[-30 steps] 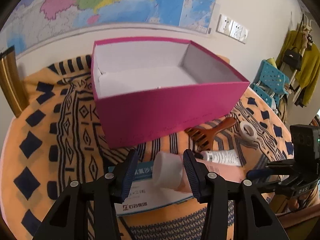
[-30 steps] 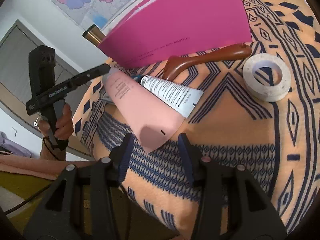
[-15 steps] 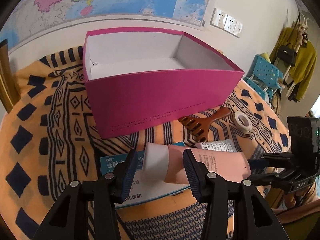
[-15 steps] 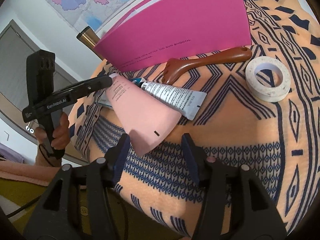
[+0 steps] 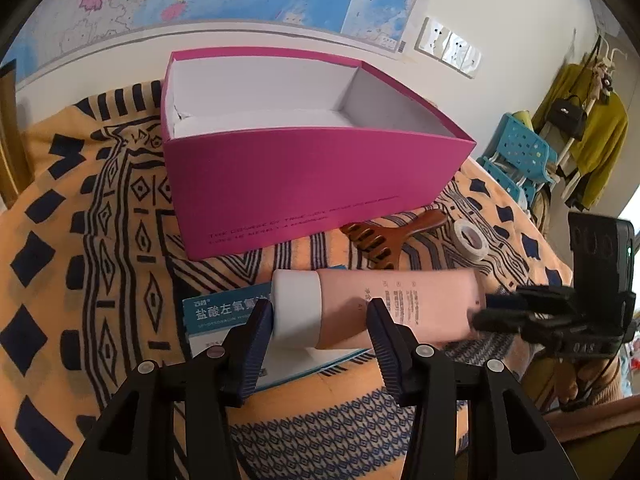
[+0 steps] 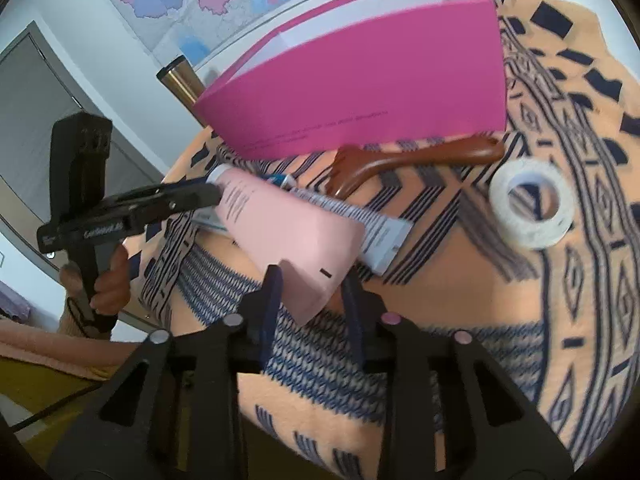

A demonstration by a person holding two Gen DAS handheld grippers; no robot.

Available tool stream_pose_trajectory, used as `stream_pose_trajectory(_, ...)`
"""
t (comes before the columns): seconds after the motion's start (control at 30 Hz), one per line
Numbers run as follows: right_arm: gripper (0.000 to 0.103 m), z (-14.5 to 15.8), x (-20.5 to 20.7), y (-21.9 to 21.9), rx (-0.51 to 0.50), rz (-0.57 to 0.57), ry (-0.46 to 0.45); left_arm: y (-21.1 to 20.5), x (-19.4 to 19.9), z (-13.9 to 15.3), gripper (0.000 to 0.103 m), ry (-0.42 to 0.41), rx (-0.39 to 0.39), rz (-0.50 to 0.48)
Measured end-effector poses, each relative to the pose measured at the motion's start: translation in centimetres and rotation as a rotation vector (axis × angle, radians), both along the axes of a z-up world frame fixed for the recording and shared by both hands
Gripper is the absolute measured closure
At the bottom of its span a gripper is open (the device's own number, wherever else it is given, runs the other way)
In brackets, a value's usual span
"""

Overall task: Organize rigid objects
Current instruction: 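Grasp the large pink tube with white cap using the right gripper, then lower the pink tube into the magenta box and open the right gripper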

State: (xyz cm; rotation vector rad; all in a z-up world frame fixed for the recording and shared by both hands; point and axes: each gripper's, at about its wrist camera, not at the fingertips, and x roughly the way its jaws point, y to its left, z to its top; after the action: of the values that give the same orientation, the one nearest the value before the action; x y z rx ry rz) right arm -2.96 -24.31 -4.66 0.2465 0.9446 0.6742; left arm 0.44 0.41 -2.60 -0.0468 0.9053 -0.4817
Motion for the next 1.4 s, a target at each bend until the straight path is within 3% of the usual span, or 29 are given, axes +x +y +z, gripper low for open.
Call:
stream_pose_trajectory(0.4,0.073,5.0,1.6,-2.0,-0.054,-0.036,-0.160,-1.9,0.4,3.7,0.054,-0.084,-0.028,-0.006)
stream_pose_trajectory(0.73,0.073,9.1,5.7,-3.6,-0.067,-0.057,-0.265,-3.5,4.3,7.6,0.054,-0.153,-0.046,0.014)
stream_pose_trajectory(0.97,0.073,10.5,10.4,-4.3,-0.094,-0.061,-0.281,-4.4,8.9,7.0,0.054,-0.078,-0.057,0.034)
stream_pose_trajectory(1.4,0.071,8.1,14.9,-4.6,-0.190,-0.107,-0.198,-5.5,12.2,3.5,0.054,0.055,-0.035,0.029)
